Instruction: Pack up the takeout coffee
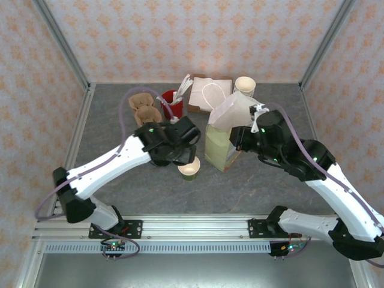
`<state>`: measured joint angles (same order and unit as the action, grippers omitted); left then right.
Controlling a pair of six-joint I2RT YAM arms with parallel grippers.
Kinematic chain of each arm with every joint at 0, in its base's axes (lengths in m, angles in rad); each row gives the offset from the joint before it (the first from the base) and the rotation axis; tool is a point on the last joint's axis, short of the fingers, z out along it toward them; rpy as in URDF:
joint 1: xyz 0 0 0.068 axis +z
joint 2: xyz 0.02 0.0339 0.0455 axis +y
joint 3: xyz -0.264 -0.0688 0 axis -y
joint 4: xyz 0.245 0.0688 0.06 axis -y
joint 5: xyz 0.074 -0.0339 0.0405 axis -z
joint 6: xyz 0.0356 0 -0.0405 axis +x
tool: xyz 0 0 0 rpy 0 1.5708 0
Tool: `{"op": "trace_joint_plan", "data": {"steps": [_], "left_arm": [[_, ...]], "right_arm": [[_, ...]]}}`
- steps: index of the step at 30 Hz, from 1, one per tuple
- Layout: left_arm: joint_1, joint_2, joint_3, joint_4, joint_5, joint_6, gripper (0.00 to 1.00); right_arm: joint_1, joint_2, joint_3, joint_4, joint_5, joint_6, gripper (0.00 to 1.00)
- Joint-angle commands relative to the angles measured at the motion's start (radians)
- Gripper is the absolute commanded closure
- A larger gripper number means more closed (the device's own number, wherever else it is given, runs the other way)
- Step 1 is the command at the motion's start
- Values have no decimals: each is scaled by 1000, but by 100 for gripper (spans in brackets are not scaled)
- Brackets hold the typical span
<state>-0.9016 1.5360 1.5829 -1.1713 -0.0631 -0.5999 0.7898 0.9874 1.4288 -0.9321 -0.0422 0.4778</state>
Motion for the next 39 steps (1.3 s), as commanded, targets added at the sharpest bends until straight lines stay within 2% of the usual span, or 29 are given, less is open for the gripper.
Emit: {"op": "trace_joint_plan", "data": {"steps": [1,9,27,34,39], "left_arm": [[-20,71,55,-73,-53,90,43],[-20,168,32,-21,-34,100,42],[-15,191,-92,100,12,40,42],[-4,175,-144,149,40,24,42],[-3,168,-165,161,52,12,42]], "right_arm": [[-8,-41,-17,-56,84,7,81],[-8,-68,-21,-97,136,8,81],[-9,-66,-23,-97,142,8,80],[-9,-73,-41,-91,111,34,80],[-9,-90,-100,-49,36,87,80]]}}
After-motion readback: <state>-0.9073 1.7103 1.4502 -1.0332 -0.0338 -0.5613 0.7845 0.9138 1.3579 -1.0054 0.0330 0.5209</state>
